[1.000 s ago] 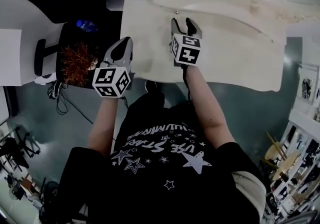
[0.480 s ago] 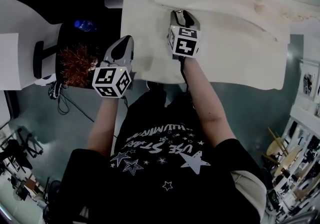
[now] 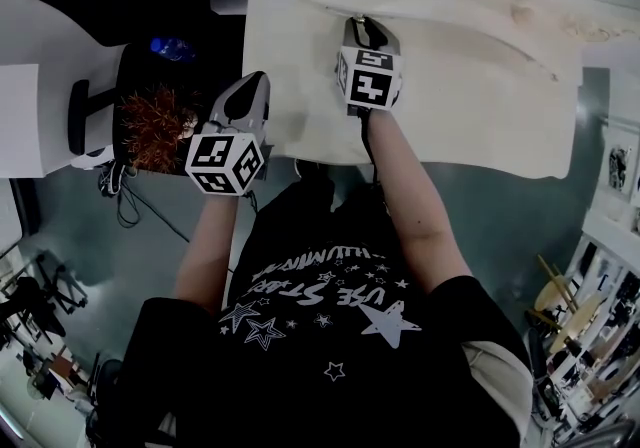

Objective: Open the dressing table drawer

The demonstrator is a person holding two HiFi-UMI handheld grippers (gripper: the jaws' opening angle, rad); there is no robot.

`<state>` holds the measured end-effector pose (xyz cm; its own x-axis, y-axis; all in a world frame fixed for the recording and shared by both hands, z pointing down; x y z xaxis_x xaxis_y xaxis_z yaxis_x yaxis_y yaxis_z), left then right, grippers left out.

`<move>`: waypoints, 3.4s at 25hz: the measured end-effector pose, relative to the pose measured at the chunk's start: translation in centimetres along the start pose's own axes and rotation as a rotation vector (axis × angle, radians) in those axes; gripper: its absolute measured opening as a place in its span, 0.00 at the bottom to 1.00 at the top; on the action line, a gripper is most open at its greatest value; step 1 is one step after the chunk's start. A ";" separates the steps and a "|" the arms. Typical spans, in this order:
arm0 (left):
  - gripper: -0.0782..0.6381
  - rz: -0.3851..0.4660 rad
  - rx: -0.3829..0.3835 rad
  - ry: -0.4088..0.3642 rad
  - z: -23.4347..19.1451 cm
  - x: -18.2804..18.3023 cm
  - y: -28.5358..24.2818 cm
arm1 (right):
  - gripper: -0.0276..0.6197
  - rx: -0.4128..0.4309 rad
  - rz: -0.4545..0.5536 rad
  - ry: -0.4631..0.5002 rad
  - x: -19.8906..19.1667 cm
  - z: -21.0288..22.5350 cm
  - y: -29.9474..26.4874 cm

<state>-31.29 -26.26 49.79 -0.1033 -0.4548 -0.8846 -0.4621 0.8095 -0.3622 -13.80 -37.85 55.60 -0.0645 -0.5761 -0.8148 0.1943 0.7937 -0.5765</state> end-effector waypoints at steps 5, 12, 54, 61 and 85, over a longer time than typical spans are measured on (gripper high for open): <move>0.11 0.003 0.001 -0.002 0.3 -0.1 0.6 | 0.23 0.007 -0.012 -0.007 -0.6 -0.2 0.7; 0.11 0.013 0.005 -0.003 0.6 0.1 0.9 | 0.23 0.012 -0.025 -0.006 -1.2 -0.3 1.5; 0.11 0.008 -0.042 0.013 3.0 -1.1 3.6 | 0.23 0.009 -0.065 -0.036 -4.9 -2.0 6.3; 0.11 0.008 -0.016 0.022 3.1 -1.6 4.1 | 0.23 0.036 -0.066 -0.037 -5.0 -2.0 6.5; 0.11 0.199 0.255 0.025 12.7 0.8 7.1 | 0.34 0.316 0.045 0.121 -0.5 3.3 14.6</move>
<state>-23.47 -16.17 42.74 -0.1923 -0.2844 -0.9392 -0.1955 0.9490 -0.2474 -7.68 -26.57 47.81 -0.1613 -0.4997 -0.8511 0.4923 0.7066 -0.5082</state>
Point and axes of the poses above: the fingertips, and each gripper's own axes: y backward along the fingers, z to its right, x out of its top, the point moved 1 cm from there along y, backward along the fingers, and after that the axes turned 3 degrees about -y, right-handed, at the moved point
